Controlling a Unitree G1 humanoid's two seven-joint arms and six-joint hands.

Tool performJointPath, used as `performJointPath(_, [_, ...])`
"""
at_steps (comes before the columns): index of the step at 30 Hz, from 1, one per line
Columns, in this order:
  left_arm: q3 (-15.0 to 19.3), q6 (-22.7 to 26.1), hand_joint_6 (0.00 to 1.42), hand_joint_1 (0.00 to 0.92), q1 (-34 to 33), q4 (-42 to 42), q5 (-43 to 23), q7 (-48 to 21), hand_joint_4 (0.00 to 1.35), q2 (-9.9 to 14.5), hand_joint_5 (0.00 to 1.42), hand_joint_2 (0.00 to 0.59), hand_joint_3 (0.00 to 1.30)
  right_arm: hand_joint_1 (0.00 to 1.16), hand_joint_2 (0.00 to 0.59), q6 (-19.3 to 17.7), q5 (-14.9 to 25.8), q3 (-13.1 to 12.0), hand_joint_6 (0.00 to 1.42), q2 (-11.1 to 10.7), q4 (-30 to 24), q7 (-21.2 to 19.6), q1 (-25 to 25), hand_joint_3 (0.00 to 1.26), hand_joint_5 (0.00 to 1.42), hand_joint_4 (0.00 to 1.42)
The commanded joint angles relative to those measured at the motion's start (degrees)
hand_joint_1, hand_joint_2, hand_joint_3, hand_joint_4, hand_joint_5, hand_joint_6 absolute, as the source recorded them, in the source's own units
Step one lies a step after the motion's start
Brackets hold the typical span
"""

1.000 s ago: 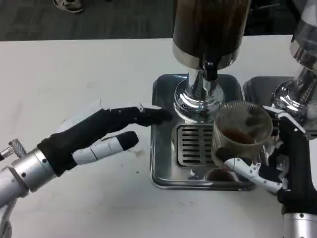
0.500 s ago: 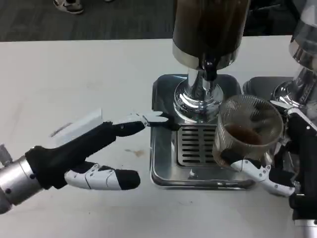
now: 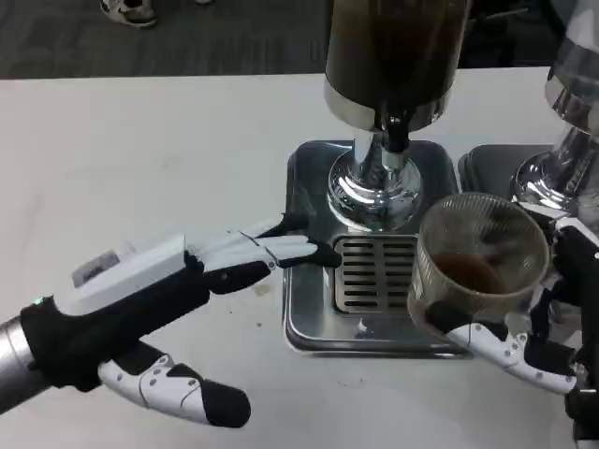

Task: Grasp the cup under the faucet to collect the drink, then remove the cup.

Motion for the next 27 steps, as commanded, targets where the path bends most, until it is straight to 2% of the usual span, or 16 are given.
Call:
performJointPath(1, [1.23,-1.89,0.05,0.0,2.46,-3.02,-2.16,0.76,0.0,2.64,0.0,0.049,0.14,1.08,0.102,-0.96,1.83,-0.66,1.37,0.62,-4.57,0.69,2.06,0.98,1.18,1.05])
performJointPath(11, [2.77,-2.41,0.04,0.0,7.57,-7.88,-5.76,0.46,0.0,6.26,0.0,0.048,0.13,1.08,0.102,-0.8,3.07,-1.43,1.37,1.11,-8.75,2.96,6.4,0.98,1.19,1.06])
performJointPath(27, [3.13,-2.03,0.03,0.0,11.74,-11.69,-7.32,0.44,0.0,7.8,0.0,0.048,0.12,1.08,0.102,-0.85,4.14,-2.24,1.37,1.83,-11.52,5.38,9.08,0.99,1.19,1.06])
